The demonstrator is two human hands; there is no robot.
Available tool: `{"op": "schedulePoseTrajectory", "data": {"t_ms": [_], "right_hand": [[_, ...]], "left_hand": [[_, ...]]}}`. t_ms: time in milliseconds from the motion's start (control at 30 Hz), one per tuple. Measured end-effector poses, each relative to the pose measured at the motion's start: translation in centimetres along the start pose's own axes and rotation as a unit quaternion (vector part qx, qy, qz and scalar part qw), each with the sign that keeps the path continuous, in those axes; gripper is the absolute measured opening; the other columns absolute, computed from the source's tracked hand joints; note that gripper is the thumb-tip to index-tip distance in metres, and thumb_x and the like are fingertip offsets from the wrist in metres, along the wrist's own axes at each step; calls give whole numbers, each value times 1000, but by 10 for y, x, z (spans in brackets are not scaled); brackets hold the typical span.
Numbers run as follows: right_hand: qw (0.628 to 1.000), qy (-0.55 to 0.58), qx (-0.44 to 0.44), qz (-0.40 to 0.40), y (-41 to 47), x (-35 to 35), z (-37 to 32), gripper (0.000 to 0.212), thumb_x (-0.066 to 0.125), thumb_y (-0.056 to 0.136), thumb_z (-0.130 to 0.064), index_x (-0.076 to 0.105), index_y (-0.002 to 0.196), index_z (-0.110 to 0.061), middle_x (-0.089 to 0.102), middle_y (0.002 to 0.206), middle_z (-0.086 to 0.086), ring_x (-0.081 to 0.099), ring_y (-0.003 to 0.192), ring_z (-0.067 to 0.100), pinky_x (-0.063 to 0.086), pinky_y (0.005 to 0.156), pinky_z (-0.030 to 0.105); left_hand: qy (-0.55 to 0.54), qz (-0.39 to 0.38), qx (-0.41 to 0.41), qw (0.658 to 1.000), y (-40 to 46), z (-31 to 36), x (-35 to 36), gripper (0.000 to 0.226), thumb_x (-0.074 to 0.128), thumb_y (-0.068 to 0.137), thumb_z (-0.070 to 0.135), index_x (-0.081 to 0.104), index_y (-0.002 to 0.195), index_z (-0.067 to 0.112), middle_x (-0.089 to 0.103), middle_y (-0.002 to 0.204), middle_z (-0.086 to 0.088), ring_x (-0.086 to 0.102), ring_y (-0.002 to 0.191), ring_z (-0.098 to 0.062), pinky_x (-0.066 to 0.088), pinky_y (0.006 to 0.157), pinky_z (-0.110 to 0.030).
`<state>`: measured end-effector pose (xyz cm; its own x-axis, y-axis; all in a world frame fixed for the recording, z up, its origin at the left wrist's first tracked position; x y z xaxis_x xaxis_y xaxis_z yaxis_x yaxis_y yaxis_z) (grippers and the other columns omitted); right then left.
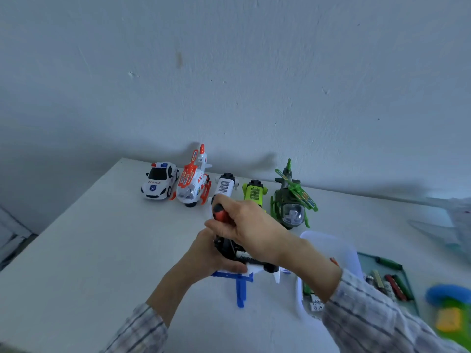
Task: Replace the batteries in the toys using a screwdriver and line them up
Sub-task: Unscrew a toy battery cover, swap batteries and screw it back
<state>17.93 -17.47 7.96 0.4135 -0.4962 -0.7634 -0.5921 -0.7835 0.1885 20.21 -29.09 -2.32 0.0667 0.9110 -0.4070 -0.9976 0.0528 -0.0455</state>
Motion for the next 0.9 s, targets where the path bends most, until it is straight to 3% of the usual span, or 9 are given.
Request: {"op": "schedulePoseTrajectory", "data": {"t_ms": [167,233,333,433,567,700,833,900], "right_hand": [[1000,18,-9,-2,7,-6,-5,21,54,96,-29,41,87,-15,42,60,-9,42,50,5,35,51,16],[1000,7,-22,15,7,-14,-10,20,54,96,-28,41,86,-15,41,58,-9,41,49,7,34,51,16],[990,40,13,132,1,-41,-10,22,54,95,-28,44,85,-12,43,54,-7,43,50,16,35,48,18],[973,40,82,213,-18,-61,6,30,64,88,-35,42,79,-17,48,58,3,42,48,20,42,49,32],[981,-17,163,107,-39,-29,24,21,69,80,-14,48,81,-15,62,74,9,57,66,27,52,64,42],[980,-95,173,15,-41,17,34,23,60,79,-7,44,84,-23,47,67,-6,49,69,24,39,54,27],[980,-110,167,-2,-36,29,38,27,60,79,-6,55,100,-21,60,82,3,55,74,24,44,61,30],[984,-93,150,0,-36,28,39,25,61,77,-6,52,91,-25,54,72,-4,51,66,19,37,55,22]], "left_hand": [[9,-34,20,999,2,2,5,62,90,56,6,52,95,36,66,90,31,63,90,8,48,72,-8],[28,-29,34,999,3,2,7,52,92,53,14,60,89,32,69,90,18,65,88,2,51,75,-14],[34,4,65,997,4,-3,3,49,95,44,23,65,82,30,61,100,12,60,95,-2,50,82,-18],[57,-3,81,995,3,-4,4,54,93,42,33,67,89,27,58,109,13,57,105,-1,49,90,-24],[49,8,74,996,3,-5,6,54,95,42,27,67,88,30,57,108,15,58,103,-1,50,88,-23],[51,14,68,996,3,-1,6,56,95,41,21,63,84,37,57,102,17,61,92,-5,49,77,-14],[55,20,59,997,3,-2,6,59,94,41,23,62,89,35,59,102,14,61,91,-4,48,77,-14],[53,19,59,997,3,-2,6,61,95,41,22,62,91,35,59,103,14,61,92,-3,48,77,-13]]}}
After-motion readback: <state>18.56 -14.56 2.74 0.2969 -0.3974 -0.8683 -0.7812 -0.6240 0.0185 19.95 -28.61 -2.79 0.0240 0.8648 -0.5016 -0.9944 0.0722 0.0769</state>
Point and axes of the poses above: each hand's wrist, its own y-axis towards the middle knuckle, its own x-axis out of the palm, z = x × y, the point moved 2 cm from there along y, towards the middle knuckle
